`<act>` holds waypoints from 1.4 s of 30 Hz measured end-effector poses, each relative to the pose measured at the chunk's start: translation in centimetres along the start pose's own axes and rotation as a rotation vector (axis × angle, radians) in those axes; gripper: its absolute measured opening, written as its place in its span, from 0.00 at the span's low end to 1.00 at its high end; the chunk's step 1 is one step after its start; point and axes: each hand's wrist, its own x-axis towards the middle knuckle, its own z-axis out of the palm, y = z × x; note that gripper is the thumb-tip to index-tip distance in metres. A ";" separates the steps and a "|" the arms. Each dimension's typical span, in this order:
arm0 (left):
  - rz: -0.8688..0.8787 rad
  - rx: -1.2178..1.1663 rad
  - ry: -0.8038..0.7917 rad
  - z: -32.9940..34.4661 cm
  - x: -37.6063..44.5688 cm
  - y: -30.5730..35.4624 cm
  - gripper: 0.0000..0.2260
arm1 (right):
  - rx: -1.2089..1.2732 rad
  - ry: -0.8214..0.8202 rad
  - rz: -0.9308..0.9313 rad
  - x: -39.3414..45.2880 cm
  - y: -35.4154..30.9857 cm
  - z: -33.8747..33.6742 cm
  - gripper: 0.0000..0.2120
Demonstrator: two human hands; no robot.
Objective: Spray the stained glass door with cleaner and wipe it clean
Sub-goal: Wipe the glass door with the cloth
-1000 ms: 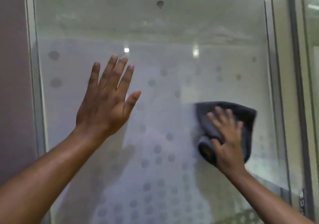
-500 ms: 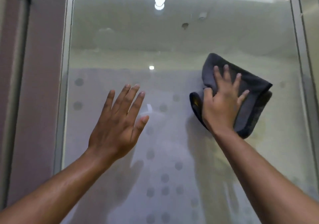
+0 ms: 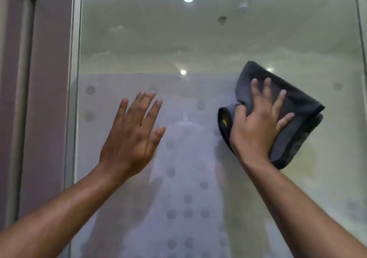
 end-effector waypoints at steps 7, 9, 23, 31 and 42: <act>0.034 -0.051 0.016 -0.2 -0.2 -0.4 0.31 | -0.129 -0.406 -0.834 -7.5 0.9 0.6 0.32; 0.062 -0.039 0.018 -0.1 -0.2 -0.7 0.34 | -0.096 -0.279 -0.561 -6.2 2.8 -0.2 0.33; 0.236 0.011 0.023 0.2 -0.6 -0.8 0.34 | -0.204 -0.307 -0.420 -16.1 8.2 -3.0 0.32; 0.594 0.094 0.042 0.2 -0.9 -0.6 0.36 | 0.006 -0.069 -0.049 -25.1 2.8 1.7 0.37; 0.874 0.049 0.057 0.5 -1.3 -0.6 0.35 | 0.097 0.360 0.627 -27.8 7.1 0.9 0.29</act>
